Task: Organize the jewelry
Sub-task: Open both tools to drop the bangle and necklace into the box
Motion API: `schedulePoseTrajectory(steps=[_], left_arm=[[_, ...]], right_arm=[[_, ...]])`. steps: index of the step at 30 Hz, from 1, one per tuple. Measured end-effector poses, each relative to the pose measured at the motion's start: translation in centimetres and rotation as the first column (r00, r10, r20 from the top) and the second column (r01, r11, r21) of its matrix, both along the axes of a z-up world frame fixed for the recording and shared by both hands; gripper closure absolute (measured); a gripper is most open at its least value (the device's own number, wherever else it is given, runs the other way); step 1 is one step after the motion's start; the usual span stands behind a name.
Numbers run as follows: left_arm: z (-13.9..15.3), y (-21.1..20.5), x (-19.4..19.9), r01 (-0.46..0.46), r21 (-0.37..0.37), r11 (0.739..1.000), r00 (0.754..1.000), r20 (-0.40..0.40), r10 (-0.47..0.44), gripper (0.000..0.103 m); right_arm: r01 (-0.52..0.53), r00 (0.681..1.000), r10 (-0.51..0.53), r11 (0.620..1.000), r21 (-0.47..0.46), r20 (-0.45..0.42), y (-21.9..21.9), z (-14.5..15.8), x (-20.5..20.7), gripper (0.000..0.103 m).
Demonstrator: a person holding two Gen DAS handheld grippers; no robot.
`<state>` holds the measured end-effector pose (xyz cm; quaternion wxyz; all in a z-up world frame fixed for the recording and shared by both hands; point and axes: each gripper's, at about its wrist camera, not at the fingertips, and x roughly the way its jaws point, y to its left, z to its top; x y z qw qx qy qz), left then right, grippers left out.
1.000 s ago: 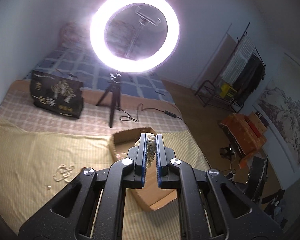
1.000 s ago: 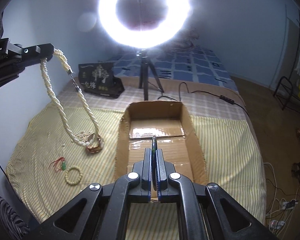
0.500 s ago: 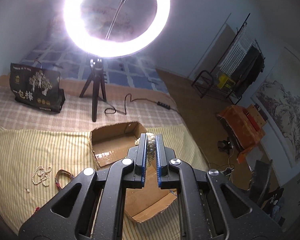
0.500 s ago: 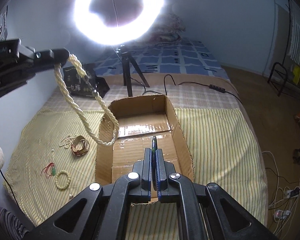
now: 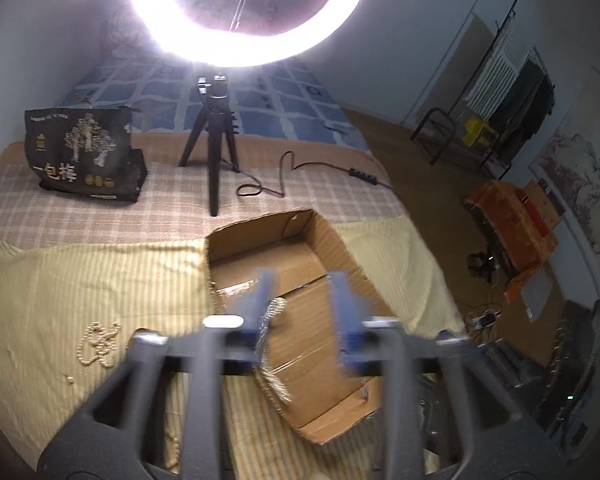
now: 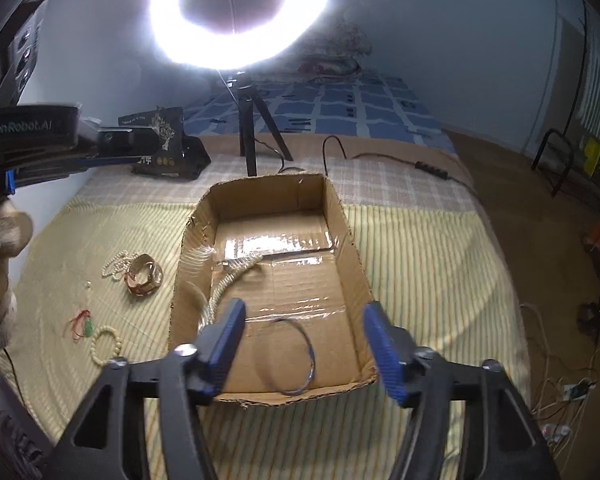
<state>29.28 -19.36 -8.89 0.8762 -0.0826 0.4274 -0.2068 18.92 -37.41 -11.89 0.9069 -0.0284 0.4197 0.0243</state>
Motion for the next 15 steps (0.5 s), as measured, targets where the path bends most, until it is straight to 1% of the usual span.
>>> schedulePoseTrajectory(steps=[1, 2, 3, 4, 6, 7, 11, 15], left_arm=[[0.1, 0.2, -0.2, -0.009, 0.014, 1.000, 1.000, 0.024, 0.008, 0.045], [0.2, 0.3, -0.3, -0.011, 0.031, 0.999, 0.999, 0.034, 0.010, 0.045], [0.1, 0.5, -0.3, -0.013, 0.053, 0.999, 0.999, 0.040, 0.010, 0.044], [0.1, 0.7, -0.4, -0.017, 0.069, 0.997, 0.999, 0.040, 0.014, 0.043], [-0.1, 1.4, -0.4, -0.022, 0.076, 0.997, 0.999, 0.036, 0.020, 0.041], [-0.2, 1.7, -0.5, -0.027, 0.081, 0.996, 0.999, 0.033, 0.025, 0.040], [-0.1, 3.5, -0.5, -0.054, 0.107, 0.993, 0.998, 0.036, 0.051, 0.039], [0.1, 5.3, -0.8, -0.081, 0.133, 0.988, 0.996, 0.052, 0.075, 0.030]], right_arm=[[-0.003, 1.000, 0.003, 1.000, -0.008, 0.001, 0.1, 0.0, 0.0, 0.026], [-0.003, 1.000, 0.003, 1.000, -0.017, 0.004, 0.3, 0.0, -0.1, 0.019], [-0.001, 1.000, 0.001, 1.000, -0.028, 0.009, 0.4, 0.1, -0.1, 0.017], [0.002, 1.000, -0.001, 0.999, -0.039, 0.014, 0.5, 0.1, -0.2, 0.015], [0.000, 1.000, 0.001, 0.998, -0.055, 0.017, 0.8, 0.3, -0.3, 0.013], [0.000, 1.000, 0.001, 0.998, -0.060, 0.018, 0.9, 0.3, -0.3, 0.011], [-0.010, 0.999, 0.013, 0.997, -0.082, 0.035, 1.7, 0.7, -0.6, 0.004], [-0.010, 0.999, 0.014, 0.996, -0.093, 0.041, 2.3, 0.8, -0.6, 0.002]])
